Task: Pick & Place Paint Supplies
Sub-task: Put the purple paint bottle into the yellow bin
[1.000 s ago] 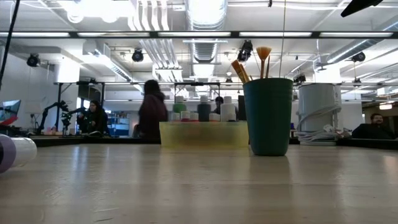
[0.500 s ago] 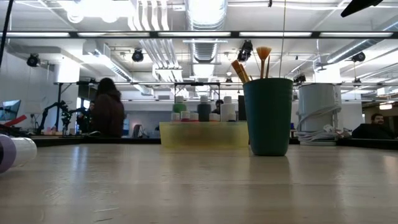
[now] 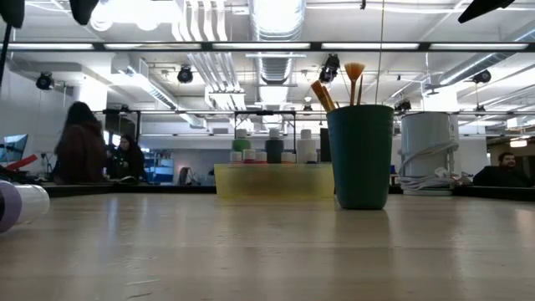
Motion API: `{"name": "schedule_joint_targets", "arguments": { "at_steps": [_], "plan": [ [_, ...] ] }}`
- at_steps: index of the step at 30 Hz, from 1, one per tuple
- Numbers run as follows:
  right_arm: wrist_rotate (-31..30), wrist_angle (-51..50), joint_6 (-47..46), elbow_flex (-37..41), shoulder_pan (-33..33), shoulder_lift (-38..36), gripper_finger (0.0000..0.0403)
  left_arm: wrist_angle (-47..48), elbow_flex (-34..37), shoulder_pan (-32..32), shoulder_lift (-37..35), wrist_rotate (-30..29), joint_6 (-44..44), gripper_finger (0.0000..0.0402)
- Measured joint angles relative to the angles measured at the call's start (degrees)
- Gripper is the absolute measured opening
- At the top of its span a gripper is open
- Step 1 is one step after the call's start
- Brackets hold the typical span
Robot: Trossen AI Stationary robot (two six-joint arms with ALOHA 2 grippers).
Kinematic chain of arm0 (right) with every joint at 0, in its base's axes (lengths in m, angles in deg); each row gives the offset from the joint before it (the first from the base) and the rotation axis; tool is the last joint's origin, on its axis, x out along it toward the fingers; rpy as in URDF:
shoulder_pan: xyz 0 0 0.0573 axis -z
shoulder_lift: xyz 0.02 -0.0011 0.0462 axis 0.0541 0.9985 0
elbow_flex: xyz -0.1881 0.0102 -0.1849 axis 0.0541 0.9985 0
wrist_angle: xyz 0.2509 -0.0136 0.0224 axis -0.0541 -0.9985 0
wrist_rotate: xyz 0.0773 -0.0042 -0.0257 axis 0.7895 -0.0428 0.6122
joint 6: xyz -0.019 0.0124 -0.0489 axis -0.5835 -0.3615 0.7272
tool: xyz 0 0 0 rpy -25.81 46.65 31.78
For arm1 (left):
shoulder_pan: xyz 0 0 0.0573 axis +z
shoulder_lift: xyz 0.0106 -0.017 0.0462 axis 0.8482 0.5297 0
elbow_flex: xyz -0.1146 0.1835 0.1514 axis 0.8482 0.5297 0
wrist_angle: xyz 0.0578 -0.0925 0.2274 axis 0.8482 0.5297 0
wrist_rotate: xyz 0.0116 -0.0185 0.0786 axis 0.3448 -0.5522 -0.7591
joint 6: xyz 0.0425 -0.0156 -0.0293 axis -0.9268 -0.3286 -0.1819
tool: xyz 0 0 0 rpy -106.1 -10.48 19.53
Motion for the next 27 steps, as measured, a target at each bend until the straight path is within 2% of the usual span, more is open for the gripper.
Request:
{"name": "schedule_joint_targets", "arguments": {
  "at_steps": [6,13,18,27],
  "plan": [
    [0.0,0.0,0.0,0.0,0.0,0.0,0.0008,-9.8,7.2,-0.2,0.3,2.0,-1.9,0.0234],
    [0.0,0.0,0.0,0.0,0.0,0.0,0.0008,-20.3,15.2,-0.8,0.3,7.5,-0.6,0.0234],
    [0.0,0.0,0.0,0.0,0.0,0.0,0.0008,-26.2,19.8,-1.4,0.5,7.5,-0.2,0.0234],
    [0.0,0.0,0.0,0.0,0.0,0.0,0.0008,-29.3,21.2,-2.7,4.4,7.7,-6.1,0.0234]
  ]
}}
